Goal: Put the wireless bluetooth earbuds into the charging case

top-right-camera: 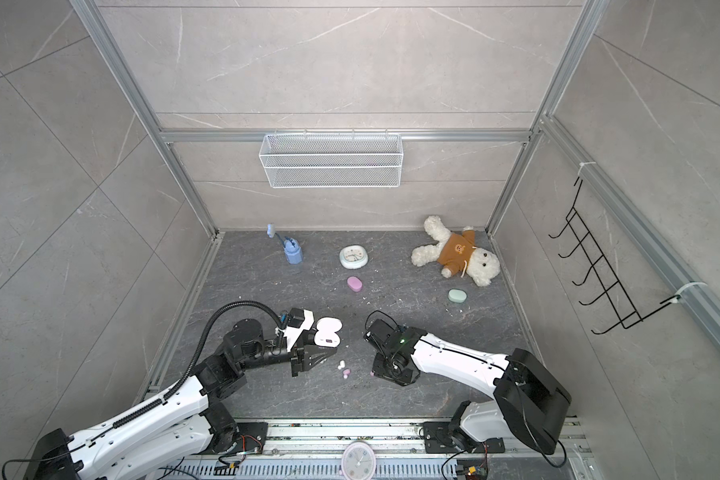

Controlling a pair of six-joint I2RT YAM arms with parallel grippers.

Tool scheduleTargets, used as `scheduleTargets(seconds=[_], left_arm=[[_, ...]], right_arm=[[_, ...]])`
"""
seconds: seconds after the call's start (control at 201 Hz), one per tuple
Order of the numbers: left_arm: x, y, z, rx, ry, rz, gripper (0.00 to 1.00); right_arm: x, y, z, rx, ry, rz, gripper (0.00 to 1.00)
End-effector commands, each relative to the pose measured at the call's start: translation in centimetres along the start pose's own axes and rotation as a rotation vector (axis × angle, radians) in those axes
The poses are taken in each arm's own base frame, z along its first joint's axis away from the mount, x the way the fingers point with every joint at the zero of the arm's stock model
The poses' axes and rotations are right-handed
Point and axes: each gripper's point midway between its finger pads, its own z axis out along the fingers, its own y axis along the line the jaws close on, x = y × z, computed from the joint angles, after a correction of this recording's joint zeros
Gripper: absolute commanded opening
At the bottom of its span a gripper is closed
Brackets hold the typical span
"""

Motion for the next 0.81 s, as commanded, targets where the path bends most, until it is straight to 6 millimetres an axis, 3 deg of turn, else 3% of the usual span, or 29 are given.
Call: scheduleTargets(seconds=[0.0, 0.154, 0.448, 0.801], left_arm=[[-2.7, -0.6, -0.5, 0.009, -0.071, 0.048, 0.26], [-2.8, -0.6, -0.7, 0.002, -0.075, 0.05, 0.26], [-2.6, -0.6, -0.8, -0.004, -0.072, 0.05, 0.26], [-2.6, -0.7, -0.8, -0.002, -0.071, 0.049, 0.26]], right_arm=[[-0.2, -1.2, 0.6, 0.069, -0.024, 0.036, 0.41], [-0.9, -1.8, 0.4, 0.115, -0.057, 0.046, 0.43], [-1.1, -1.2, 1.3, 0.126, -0.049, 0.016, 0.49], [-1.8, -2.9, 1.4, 0.173, -0.075, 0.057, 0.5]])
